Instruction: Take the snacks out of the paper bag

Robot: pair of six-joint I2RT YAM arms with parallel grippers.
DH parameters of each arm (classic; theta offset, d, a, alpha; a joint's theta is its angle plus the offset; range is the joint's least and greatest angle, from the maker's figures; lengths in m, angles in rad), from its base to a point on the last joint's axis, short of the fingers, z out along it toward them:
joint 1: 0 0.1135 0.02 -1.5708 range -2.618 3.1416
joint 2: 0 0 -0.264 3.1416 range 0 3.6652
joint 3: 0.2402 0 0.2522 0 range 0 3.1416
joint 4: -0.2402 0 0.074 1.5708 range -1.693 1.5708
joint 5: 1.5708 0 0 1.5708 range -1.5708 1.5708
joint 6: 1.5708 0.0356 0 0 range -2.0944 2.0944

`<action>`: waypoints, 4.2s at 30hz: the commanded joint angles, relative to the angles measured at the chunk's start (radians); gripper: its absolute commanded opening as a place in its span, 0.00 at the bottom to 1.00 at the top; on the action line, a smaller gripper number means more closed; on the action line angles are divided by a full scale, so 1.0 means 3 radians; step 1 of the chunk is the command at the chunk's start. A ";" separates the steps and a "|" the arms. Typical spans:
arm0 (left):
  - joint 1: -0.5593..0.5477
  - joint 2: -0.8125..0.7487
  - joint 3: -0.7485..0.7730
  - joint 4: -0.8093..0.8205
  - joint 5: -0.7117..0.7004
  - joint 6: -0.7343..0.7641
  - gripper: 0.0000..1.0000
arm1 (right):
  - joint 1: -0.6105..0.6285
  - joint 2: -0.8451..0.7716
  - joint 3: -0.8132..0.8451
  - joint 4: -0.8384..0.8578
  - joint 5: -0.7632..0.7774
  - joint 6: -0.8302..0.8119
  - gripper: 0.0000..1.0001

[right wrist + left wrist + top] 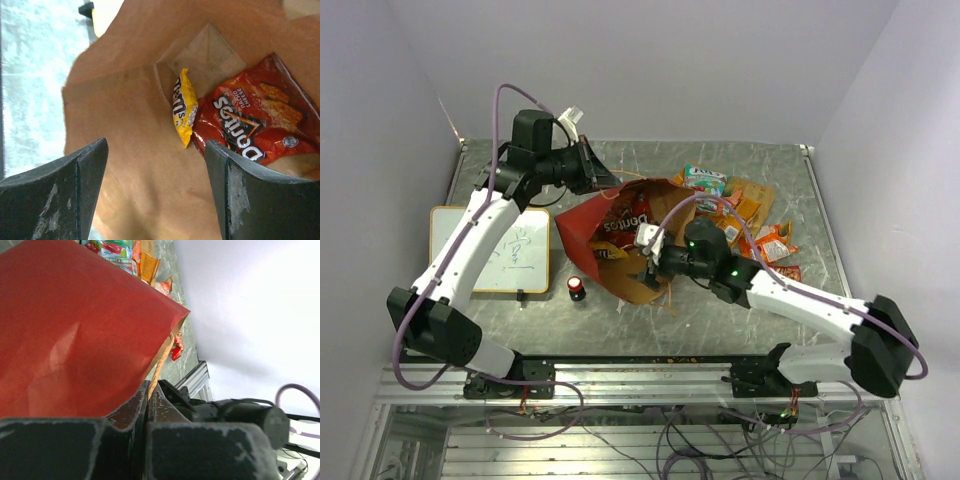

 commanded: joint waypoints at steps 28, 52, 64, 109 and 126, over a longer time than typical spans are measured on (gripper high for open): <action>0.0099 -0.0246 -0.0309 0.0584 0.0415 -0.0348 0.07 | 0.0004 0.1732 0.0608 0.0804 0.2133 -0.0441 0.57; 0.0127 -0.0223 -0.0268 0.0545 0.0534 -0.0259 0.07 | -0.0389 0.1929 0.0796 -0.0024 0.0297 -0.2326 0.79; 0.0117 -0.0218 -0.0247 0.0384 0.0585 -0.0019 0.07 | -0.0430 0.2499 0.1349 -0.0438 0.0322 -0.3030 0.77; 0.0277 -0.0263 -0.0064 0.0094 0.0278 0.0051 0.07 | -0.0530 0.1334 0.0850 0.0228 0.0204 -0.1752 0.00; 0.0331 -0.0339 -0.0252 0.0254 0.0359 -0.0074 0.07 | -0.0380 0.1369 0.0550 -0.0537 -0.0212 -0.2137 0.00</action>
